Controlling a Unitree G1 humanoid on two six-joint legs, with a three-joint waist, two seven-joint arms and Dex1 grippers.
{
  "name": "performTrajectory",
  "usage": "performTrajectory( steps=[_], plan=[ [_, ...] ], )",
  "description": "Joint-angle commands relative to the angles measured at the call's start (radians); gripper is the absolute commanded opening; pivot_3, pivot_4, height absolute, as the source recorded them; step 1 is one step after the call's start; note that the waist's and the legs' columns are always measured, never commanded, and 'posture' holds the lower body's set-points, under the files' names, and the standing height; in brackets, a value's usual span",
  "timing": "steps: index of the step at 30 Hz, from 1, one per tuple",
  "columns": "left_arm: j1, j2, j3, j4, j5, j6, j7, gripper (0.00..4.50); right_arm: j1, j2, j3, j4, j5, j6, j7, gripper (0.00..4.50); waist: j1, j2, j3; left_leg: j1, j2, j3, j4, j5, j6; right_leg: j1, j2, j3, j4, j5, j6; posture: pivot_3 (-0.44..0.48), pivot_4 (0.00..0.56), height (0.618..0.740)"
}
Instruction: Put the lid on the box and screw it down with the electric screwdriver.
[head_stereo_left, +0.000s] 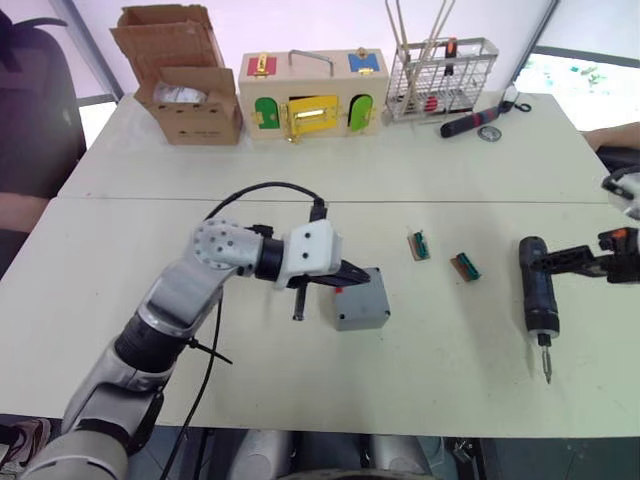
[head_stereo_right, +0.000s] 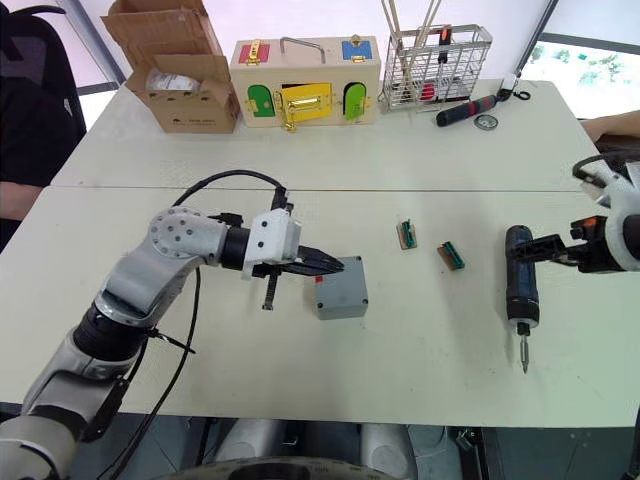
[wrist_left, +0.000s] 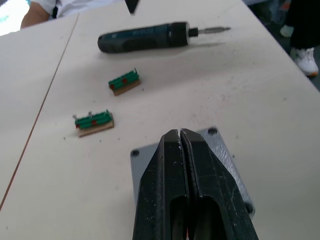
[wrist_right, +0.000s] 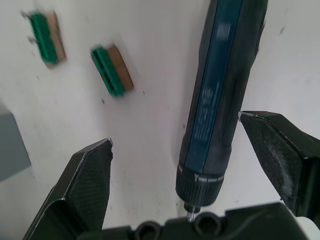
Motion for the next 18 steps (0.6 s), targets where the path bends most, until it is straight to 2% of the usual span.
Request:
performTrajectory(
  steps=[1,8,18],
  plan=[
    [-0.001,-0.015,-0.012,-0.037,-0.009,0.008,0.019,0.0,0.021,-0.039,0.041,-0.019,0.006,0.007,0.039,4.49,0.0,0.0,0.0,0.0,0.0,0.0,0.0,0.0,0.0,0.0,0.0,0.0,0.0,0.0,0.0,0.0,0.15,0.74],
    [0.001,-0.046,-0.049,-0.038,-0.004,0.004,0.021,0.0,0.081,-0.033,0.08,-0.022,-0.011,0.007,0.047,4.49,-0.001,0.0,0.0,0.0,0.0,0.0,0.0,0.001,-0.001,0.0,0.0,0.0,0.0,0.0,0.0,0.0,0.15,0.74],
    [-0.008,-0.061,-0.07,0.016,0.017,-0.035,0.021,0.0,0.085,0.127,0.068,0.098,-0.149,-0.073,-0.088,4.49,-0.001,-0.003,-0.001,0.0,0.0,0.0,0.001,0.001,-0.002,0.001,0.001,0.0,0.001,0.0,0.0,0.0,0.15,0.74]
  ],
)
